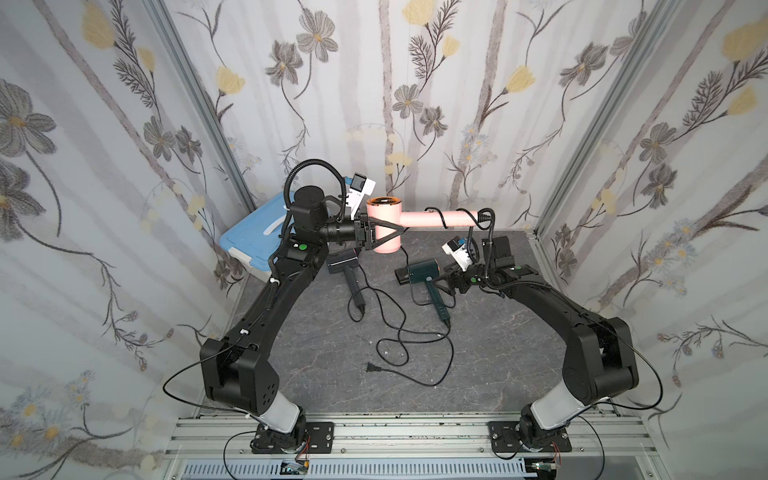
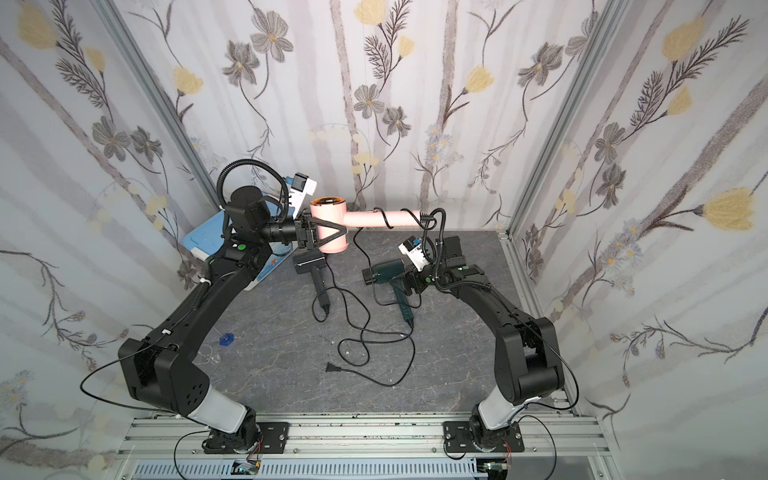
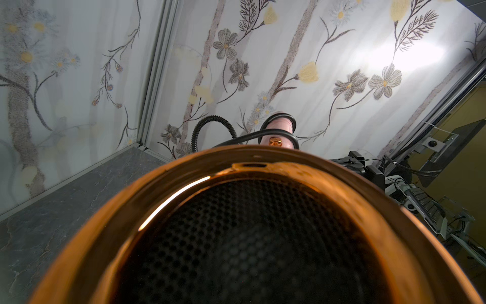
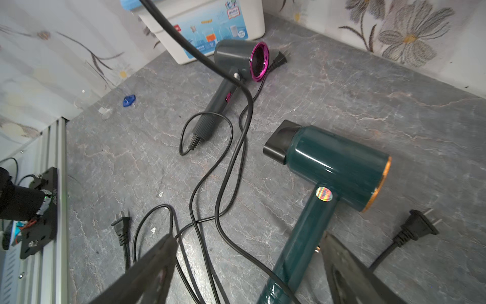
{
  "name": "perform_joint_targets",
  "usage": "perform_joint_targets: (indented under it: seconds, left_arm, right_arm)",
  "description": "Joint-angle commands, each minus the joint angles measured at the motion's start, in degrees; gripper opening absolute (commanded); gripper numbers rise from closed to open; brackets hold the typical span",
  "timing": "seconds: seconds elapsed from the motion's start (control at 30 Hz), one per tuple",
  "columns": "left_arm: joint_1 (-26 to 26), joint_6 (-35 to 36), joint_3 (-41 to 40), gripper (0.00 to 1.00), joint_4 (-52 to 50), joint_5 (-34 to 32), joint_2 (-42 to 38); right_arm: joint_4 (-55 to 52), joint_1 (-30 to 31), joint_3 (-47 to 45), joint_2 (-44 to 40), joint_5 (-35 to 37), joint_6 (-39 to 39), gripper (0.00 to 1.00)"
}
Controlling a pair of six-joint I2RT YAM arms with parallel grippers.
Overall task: Wrap the cord around the hair dryer
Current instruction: Wrap the power cord around the hair dryer.
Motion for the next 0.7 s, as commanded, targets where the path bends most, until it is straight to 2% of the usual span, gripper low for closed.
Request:
perform_joint_targets:
  seconds: [0.0, 0.17, 0.47, 0.6, 0.67]
  left_arm:
    - [0.0, -0.54, 0.46, 0.0, 4.23, -0.48, -0.59]
    - [-0.05, -0.74, 0.37, 0.0, 4.4, -0.67, -0.96]
    - [-0.07, -0.96, 0.11, 0.0, 4.58, -0.78, -1.43]
    - [-0.01, -0.95, 0.28, 0.0, 4.49, -0.87, -1.62]
    - [-0.04, -0.8, 0.28, 0.0, 4.49, -1.12, -1.65]
  right_arm:
    - [3.13, 3.39, 0.47, 2.23, 9.32, 0.59, 0.87]
    - [2.76, 7.96, 0.92, 5.06, 12.12, 1.37, 0.83]
    - [2.41, 13.19, 3.12, 11.45, 16.24, 3.61, 0.67]
    - [3.24, 13.35, 2.49, 12.04, 16.17, 4.56, 0.55]
    - [3.49, 13.38, 1.98, 11.87, 16.03, 4.67, 0.42]
